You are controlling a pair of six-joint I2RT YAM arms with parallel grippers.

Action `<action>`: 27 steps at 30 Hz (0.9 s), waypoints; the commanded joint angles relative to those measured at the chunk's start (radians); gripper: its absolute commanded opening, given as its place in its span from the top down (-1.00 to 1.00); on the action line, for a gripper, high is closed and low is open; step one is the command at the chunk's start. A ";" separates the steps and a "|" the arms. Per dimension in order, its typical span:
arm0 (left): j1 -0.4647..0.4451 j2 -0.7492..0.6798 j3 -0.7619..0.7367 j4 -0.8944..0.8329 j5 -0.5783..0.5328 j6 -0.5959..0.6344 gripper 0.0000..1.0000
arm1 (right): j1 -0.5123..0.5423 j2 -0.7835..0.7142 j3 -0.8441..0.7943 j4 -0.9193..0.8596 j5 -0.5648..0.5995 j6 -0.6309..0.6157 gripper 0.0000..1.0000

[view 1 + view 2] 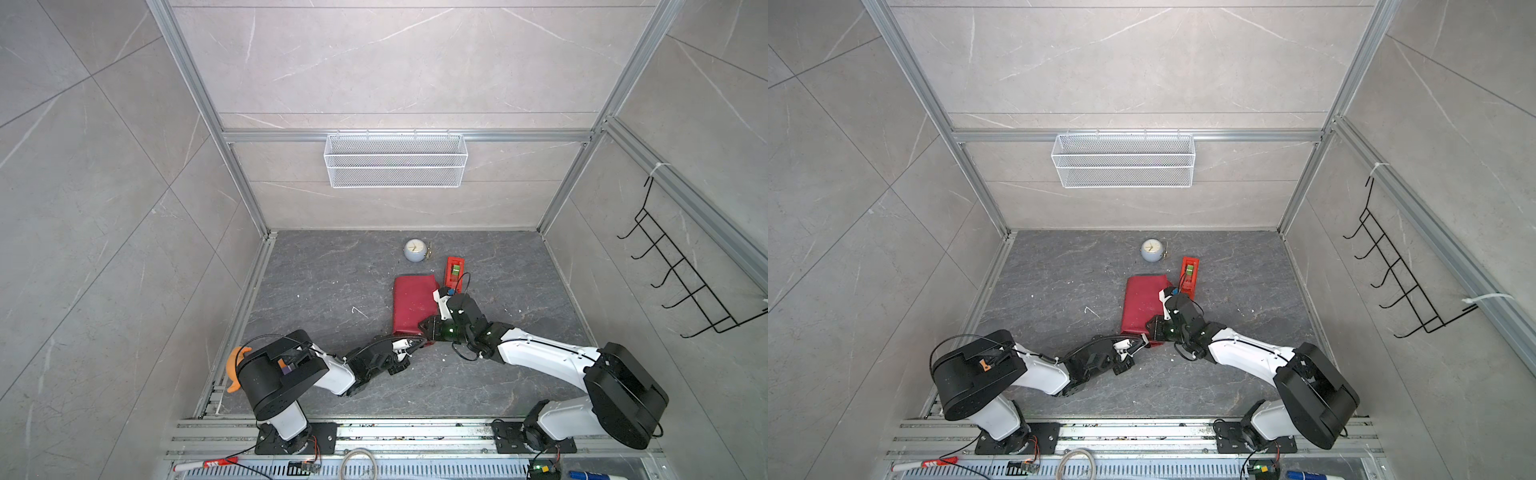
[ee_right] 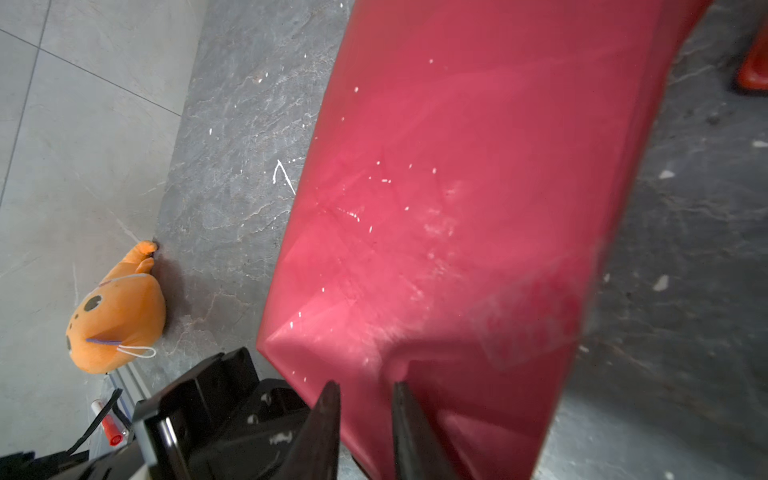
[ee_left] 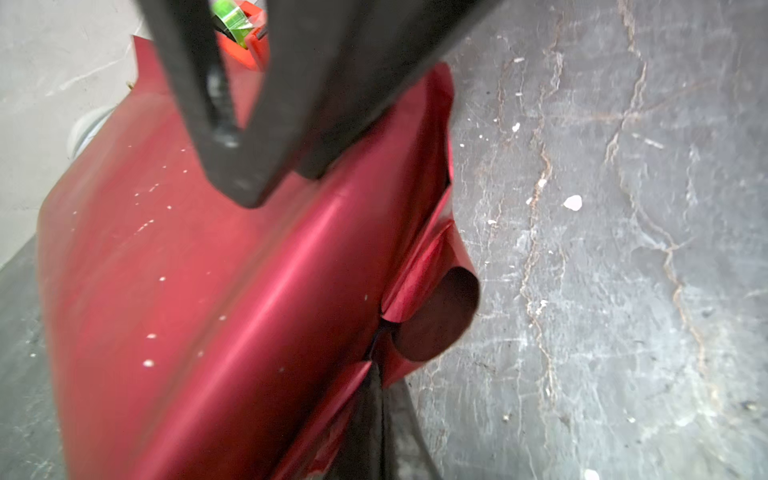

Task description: Wrap the gift box in paper

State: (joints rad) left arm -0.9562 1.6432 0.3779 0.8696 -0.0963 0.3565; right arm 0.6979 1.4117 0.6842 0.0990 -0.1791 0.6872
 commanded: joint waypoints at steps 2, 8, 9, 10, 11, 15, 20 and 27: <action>0.031 -0.046 -0.014 0.067 0.036 -0.087 1.00 | -0.006 -0.005 -0.047 -0.055 0.037 -0.024 0.48; 0.033 -0.039 0.012 0.019 0.033 -0.087 1.00 | -0.006 -0.006 -0.037 -0.070 0.035 -0.047 0.48; 0.033 -0.040 0.020 0.007 0.038 -0.085 1.00 | -0.006 -0.009 -0.032 -0.075 0.033 -0.056 0.47; 0.033 -0.043 0.027 -0.005 0.042 -0.085 1.00 | -0.006 -0.013 -0.021 -0.082 0.030 -0.068 0.46; 0.033 -0.046 0.033 -0.015 0.048 -0.088 1.00 | -0.006 -0.023 -0.011 -0.090 0.028 -0.086 0.43; 0.033 -0.052 0.041 -0.029 0.064 -0.102 1.00 | -0.004 -0.099 0.008 -0.114 0.022 -0.184 0.19; 0.033 -0.051 0.031 -0.023 0.084 -0.132 1.00 | 0.029 -0.220 -0.021 -0.194 0.120 -0.306 -0.12; 0.032 -0.054 0.029 -0.026 0.092 -0.158 1.00 | 0.122 -0.282 -0.167 -0.133 0.283 -0.319 -0.57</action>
State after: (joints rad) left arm -0.9287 1.6196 0.3943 0.8135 -0.0238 0.2325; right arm 0.7902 1.1278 0.5758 -0.0296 0.0090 0.3985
